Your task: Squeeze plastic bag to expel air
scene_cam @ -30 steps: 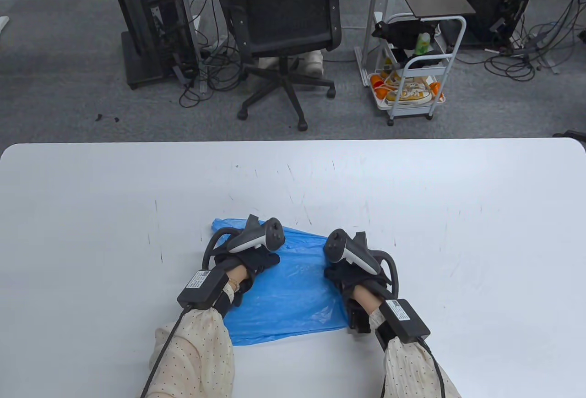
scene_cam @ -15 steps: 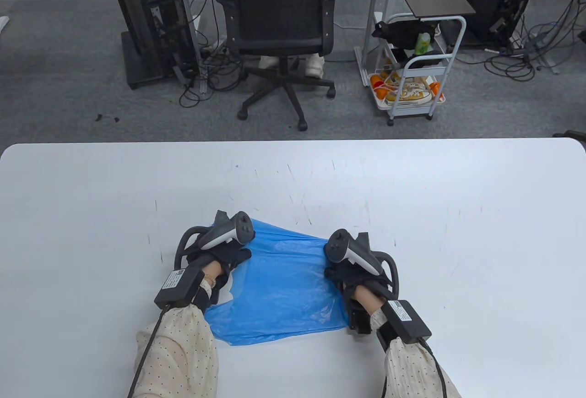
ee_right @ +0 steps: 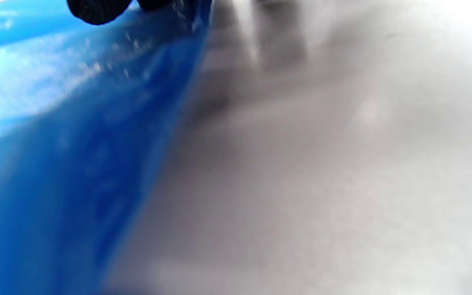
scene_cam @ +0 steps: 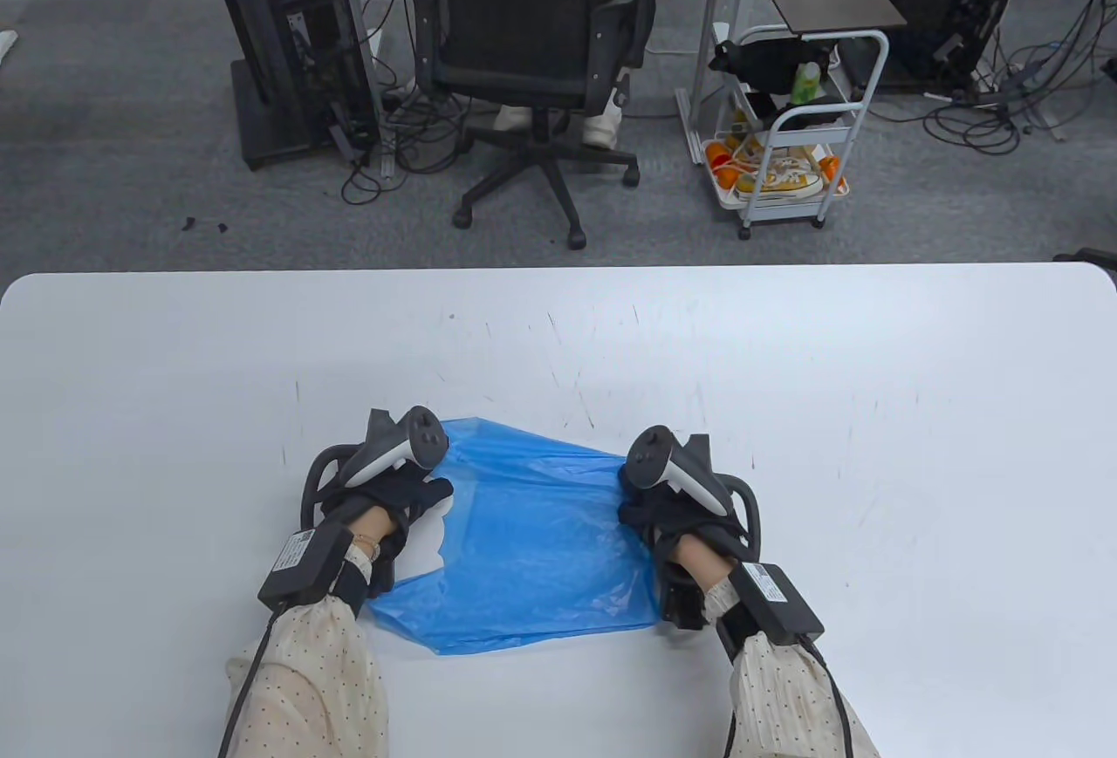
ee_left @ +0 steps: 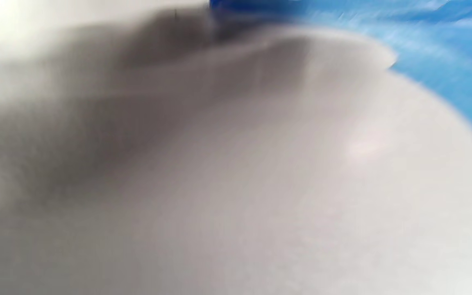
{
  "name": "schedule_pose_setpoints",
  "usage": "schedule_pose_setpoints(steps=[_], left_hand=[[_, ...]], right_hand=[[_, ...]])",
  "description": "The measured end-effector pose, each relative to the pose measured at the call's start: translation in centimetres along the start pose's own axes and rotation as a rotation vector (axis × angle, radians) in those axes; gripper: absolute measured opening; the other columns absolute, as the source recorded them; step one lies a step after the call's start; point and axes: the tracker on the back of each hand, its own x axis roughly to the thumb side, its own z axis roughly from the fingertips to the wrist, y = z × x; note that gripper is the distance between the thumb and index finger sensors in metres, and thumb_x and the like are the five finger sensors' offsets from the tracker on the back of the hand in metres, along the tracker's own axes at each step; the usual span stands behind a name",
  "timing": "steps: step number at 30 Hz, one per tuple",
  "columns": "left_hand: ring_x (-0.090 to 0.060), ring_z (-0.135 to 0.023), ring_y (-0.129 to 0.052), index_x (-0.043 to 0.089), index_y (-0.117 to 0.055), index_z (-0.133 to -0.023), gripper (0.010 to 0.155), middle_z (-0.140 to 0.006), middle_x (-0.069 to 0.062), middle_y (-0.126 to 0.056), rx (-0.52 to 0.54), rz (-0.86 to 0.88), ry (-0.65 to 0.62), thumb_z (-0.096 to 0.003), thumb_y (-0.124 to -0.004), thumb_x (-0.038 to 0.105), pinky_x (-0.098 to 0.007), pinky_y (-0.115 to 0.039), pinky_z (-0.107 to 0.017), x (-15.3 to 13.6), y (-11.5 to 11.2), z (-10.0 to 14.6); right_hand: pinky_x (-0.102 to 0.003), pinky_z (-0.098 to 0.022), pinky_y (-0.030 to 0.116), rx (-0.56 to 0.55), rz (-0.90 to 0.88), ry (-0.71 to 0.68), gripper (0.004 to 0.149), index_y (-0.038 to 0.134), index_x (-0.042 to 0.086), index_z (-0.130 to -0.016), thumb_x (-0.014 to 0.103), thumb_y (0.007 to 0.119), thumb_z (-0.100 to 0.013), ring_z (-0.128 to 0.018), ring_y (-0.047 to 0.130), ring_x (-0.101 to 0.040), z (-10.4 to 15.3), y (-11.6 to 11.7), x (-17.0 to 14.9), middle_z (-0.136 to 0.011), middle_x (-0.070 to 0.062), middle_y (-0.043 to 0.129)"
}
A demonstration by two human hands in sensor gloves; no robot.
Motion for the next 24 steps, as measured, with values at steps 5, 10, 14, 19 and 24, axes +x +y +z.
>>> schedule_pose_setpoints(steps=[5, 10, 14, 19, 24], left_hand=[[-0.025, -0.118, -0.021, 0.046, -0.023, -0.109, 0.073, -0.124, 0.014, -0.015, 0.21, 0.01, -0.046, -0.0457, -0.057, 0.061, -0.066, -0.026, -0.081, 1.0, 2.3, 4.6], [-0.025, -0.118, -0.02, 0.047, -0.023, -0.109, 0.073, -0.124, 0.014, -0.015, 0.413, -0.024, -0.081, -0.0456, -0.057, 0.062, -0.067, -0.024, -0.081, 2.3, 2.8, 9.6], [-0.025, -0.118, -0.018, 0.047, -0.023, -0.109, 0.074, -0.124, 0.014, -0.015, 0.538, -0.065, -0.095, -0.0454, -0.056, 0.063, -0.068, -0.022, -0.08, 3.0, 1.6, 13.2], [-0.025, -0.119, -0.015, 0.048, -0.022, -0.109, 0.074, -0.125, 0.015, -0.013, 0.632, -0.077, -0.095, -0.0454, -0.056, 0.063, -0.069, -0.019, -0.08, 3.3, -0.7, 15.6], [-0.025, -0.119, -0.014, 0.048, -0.022, -0.109, 0.074, -0.125, 0.015, -0.013, 0.634, -0.064, -0.101, -0.0453, -0.056, 0.063, -0.07, -0.018, -0.08, 3.4, -3.2, 15.9]], right_hand=[[-0.07, -0.07, 0.02, -0.178, 0.052, -0.074, 0.063, 0.036, 0.037, -0.107, 0.046, 0.061, -0.05, -0.109, 0.012, -0.033, 3.2, -1.6, 1.2, -0.12, 0.007, 0.024], [-0.071, -0.07, 0.018, -0.362, 0.06, -0.136, 0.065, 0.033, 0.036, -0.108, 0.047, 0.061, -0.05, -0.109, 0.01, -0.032, 7.4, -2.4, 2.6, -0.12, 0.007, 0.02], [-0.071, -0.07, 0.019, -0.506, 0.082, -0.182, 0.067, 0.032, 0.036, -0.108, 0.048, 0.062, -0.05, -0.109, 0.01, -0.033, 10.5, -1.8, 3.1, -0.12, 0.006, 0.019], [-0.071, -0.07, 0.019, -0.602, 0.144, -0.217, 0.068, 0.032, 0.036, -0.109, 0.049, 0.062, -0.049, -0.109, 0.01, -0.033, 13.2, 0.1, 2.8, -0.121, 0.007, 0.019], [-0.072, -0.07, 0.018, -0.604, 0.192, -0.211, 0.068, 0.032, 0.035, -0.109, 0.049, 0.062, -0.049, -0.11, 0.01, -0.033, 14.2, 2.1, 1.8, -0.121, 0.006, 0.02]])
